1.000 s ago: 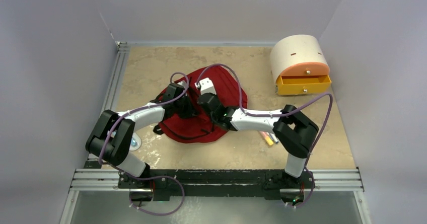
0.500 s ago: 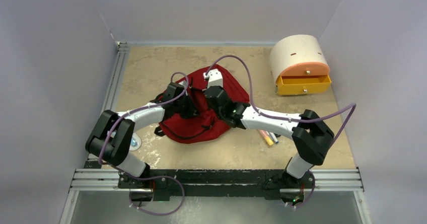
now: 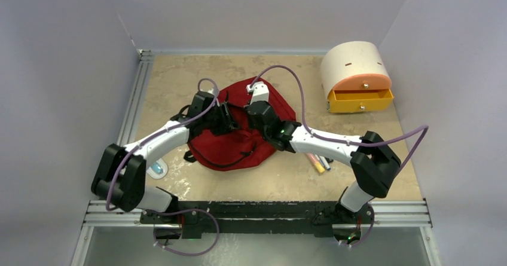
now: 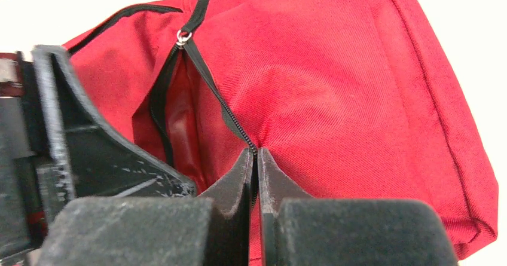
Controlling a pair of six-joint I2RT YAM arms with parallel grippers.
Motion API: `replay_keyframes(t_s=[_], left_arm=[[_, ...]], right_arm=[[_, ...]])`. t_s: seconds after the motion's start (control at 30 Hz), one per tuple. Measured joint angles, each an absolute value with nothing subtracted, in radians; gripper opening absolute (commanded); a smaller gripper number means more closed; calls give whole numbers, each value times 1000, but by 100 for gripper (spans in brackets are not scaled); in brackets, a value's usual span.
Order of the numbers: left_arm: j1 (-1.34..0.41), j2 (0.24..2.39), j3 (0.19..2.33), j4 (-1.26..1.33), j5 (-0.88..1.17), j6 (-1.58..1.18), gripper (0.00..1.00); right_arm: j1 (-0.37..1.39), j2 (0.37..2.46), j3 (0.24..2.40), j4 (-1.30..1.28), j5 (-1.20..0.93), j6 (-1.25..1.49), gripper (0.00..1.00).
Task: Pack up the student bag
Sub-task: Adjust the student bag at the center of the board, then adjust the stationery at the center of the board.
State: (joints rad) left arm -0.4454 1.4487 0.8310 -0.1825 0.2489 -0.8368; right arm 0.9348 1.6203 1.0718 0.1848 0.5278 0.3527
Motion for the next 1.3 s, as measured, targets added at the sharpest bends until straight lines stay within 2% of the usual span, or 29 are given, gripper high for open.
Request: replay_keyframes(t_s=[0.23, 0.5, 0.7, 0.87, 1.13, 1.3], left_arm=[[-445, 1289, 834, -229, 181, -837, 40], [-445, 1227, 801, -270, 151, -837, 40], [-445, 1222, 780, -286, 154, -838, 40], [-446, 1216, 774, -289, 178, -837, 40], [-454, 1186, 774, -319, 202, -838, 39], [-460, 1180, 774, -323, 222, -850, 38]], right_arm=[[935, 1587, 1069, 177, 498, 391, 27], [935, 1479, 1014, 131, 488, 479, 49], [913, 1359, 973, -8, 569, 612, 54], [761, 1250, 870, -96, 567, 707, 57], [461, 1198, 773, -165, 416, 748, 60], [413, 1201, 728, -203, 314, 760, 62]])
